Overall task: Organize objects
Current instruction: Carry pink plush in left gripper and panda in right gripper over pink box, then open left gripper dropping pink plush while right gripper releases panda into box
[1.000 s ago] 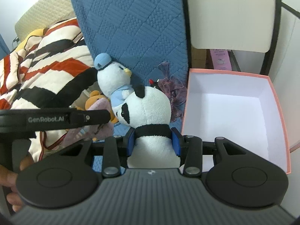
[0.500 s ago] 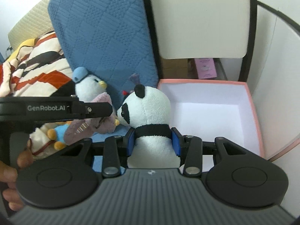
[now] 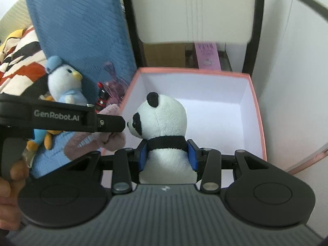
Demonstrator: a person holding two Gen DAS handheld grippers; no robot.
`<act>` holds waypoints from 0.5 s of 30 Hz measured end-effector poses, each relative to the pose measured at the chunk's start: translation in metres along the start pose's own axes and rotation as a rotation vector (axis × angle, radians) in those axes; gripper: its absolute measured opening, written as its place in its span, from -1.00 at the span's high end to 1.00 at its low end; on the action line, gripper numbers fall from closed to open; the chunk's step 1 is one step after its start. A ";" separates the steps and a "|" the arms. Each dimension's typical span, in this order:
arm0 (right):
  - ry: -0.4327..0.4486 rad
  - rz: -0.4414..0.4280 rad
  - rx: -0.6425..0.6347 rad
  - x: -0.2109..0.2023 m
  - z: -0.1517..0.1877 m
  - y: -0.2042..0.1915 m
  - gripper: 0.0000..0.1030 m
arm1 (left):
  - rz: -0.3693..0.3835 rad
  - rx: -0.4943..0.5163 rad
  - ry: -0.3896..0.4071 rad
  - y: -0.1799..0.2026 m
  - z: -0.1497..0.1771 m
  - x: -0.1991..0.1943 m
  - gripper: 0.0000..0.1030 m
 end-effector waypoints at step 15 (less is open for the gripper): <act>-0.135 -0.003 0.109 0.067 0.002 0.044 0.15 | -0.026 0.001 -0.109 0.000 -0.016 0.070 -0.07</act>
Point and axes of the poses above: each gripper's, at about its wrist camera, not at the fingertips, and x roughly the way its jaws point, y to its right, z to its underside, the point moved 1 cm from there along x, roughly the way its jaws point, and after that the axes turned 11 degrees about -y, right-handed, at the moved point
